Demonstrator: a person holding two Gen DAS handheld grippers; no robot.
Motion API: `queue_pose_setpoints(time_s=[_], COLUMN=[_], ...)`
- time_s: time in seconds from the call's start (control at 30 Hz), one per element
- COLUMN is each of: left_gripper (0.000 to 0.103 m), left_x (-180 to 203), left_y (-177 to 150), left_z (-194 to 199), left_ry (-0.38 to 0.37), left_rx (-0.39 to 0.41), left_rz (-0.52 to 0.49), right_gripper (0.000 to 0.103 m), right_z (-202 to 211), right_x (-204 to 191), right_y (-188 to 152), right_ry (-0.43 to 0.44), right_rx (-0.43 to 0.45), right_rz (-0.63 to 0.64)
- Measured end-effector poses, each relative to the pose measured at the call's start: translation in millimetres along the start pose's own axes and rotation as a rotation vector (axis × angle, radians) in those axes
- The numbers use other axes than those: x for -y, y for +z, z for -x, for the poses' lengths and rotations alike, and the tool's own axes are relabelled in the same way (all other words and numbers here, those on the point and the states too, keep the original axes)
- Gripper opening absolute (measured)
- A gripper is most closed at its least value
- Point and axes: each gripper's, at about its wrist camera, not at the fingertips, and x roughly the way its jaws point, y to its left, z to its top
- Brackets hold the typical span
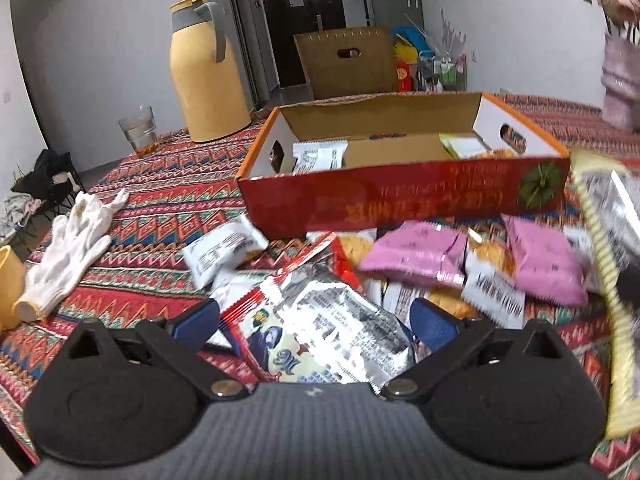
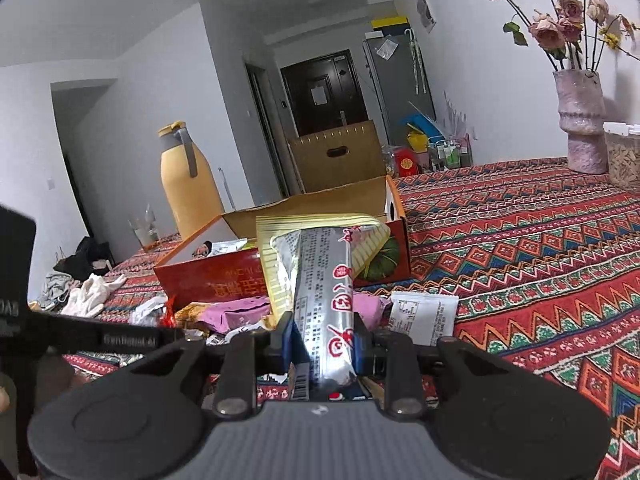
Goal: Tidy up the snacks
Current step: 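Grasp the silver packet with blue print with the left gripper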
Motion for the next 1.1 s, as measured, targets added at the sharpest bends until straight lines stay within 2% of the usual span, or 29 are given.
queue_pose_setpoints(time_s=[0.23,0.5,0.67,0.87,1.03,1.1], left_gripper=[0.103,0.103,0.103,0.103,0.103,0.099], left_x=[-20,-43,-39,-46,-50,-50], left_y=[-19,-19,-19,-29,-35,-36], left_z=[12,26,14,-3,-7,-8], left_ry=[0.021,-0.006,-0.010,-0.061,-0.089,-0.100], left_rx=[-0.016,-0.002,-0.061,-0.152,-0.179,-0.184], left_rz=[-0.023,0.078,0.079,0.131,0.150,0.149], right_gripper=[0.026,0.027,0.027,0.027,0.027,0.027], right_z=[17,27,30,31,31,30], right_x=[-4,-9,-12,-11,-13,-14], right_y=[-5,-9,-10,-12,-13,-13], right_ry=[0.006,0.001,0.002,-0.003,-0.001,0.000], right_rx=[0.013,0.014,0.006,-0.001,-0.007,-0.010], right_rz=[-0.002,-0.001,0.003,-0.005,-0.004,-0.003])
